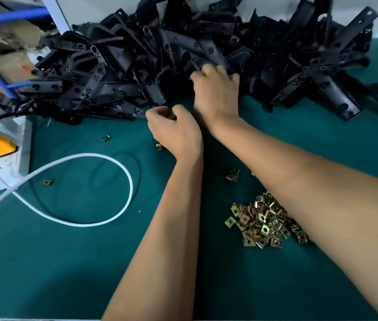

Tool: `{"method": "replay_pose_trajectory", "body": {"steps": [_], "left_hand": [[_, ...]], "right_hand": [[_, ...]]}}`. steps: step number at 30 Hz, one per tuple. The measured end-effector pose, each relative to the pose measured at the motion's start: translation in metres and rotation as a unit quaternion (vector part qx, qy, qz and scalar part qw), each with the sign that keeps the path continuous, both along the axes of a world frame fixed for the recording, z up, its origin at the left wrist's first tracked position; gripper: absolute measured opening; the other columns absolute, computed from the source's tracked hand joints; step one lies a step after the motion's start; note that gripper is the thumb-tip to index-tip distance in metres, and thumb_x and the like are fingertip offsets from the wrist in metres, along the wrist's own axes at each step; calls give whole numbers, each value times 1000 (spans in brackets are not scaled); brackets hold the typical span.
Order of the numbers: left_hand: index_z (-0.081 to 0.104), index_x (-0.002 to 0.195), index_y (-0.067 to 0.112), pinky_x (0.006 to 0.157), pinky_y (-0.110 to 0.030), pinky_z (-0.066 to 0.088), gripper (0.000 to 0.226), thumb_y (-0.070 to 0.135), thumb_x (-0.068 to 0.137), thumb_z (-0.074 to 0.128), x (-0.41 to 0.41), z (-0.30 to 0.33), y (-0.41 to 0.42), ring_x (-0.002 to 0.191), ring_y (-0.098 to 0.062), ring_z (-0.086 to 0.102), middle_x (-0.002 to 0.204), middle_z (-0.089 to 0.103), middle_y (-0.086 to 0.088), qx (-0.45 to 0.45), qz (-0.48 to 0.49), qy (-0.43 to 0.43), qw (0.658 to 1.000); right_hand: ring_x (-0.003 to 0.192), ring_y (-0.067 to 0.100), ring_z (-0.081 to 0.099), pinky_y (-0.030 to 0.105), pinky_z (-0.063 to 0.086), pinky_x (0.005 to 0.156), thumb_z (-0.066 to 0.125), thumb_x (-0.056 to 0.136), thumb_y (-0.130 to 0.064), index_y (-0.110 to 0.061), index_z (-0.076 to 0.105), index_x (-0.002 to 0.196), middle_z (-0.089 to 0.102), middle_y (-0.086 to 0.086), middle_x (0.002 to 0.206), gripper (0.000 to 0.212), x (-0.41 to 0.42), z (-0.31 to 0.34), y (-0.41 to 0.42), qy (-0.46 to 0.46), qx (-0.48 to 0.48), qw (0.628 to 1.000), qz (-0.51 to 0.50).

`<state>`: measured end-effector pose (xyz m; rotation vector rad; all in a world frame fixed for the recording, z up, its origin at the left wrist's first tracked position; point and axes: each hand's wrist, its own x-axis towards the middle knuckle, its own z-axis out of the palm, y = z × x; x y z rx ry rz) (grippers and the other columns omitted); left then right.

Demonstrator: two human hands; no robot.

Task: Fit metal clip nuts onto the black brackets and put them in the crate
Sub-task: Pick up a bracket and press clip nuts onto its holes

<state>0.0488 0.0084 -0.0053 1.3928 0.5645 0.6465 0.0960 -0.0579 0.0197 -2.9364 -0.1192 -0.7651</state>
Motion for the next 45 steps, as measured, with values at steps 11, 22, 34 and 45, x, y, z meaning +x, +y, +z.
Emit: {"method": "replay_pose_trajectory", "body": {"steps": [11,22,34,45], "left_hand": [[54,134,8,91,-9,43,49,15,89,72,-2,-11,-17,113,-9,58,128,58,-3,241,-198,-133,941],[55,115,19,78,-46,63,17,17,111,39,6,-9,-11,76,-26,77,105,69,-16,-159,-257,-105,947],[57,121,8,81,-39,61,35,-10,93,64,-20,-7,-25,90,-29,75,99,74,-14,-234,-445,-67,862],[73,91,10,79,-36,60,12,-1,92,67,-26,-4,-24,86,-24,72,95,74,-11,-280,-464,-11,840]], "right_hand": [[63,9,62,28,52,63,73,91,-37,-7,68,74,66,-4,67,34,-37,30,-28,-21,403,907,121],[70,-3,62,18,47,67,85,82,-37,-32,76,88,71,-14,80,11,-107,6,-93,301,101,924,213],[57,9,59,16,44,51,68,97,-17,-12,64,92,73,2,73,9,-120,-26,-117,146,479,846,185],[74,21,72,27,54,55,68,92,2,-10,67,98,77,14,89,13,-120,-25,-110,70,662,722,189]]}}
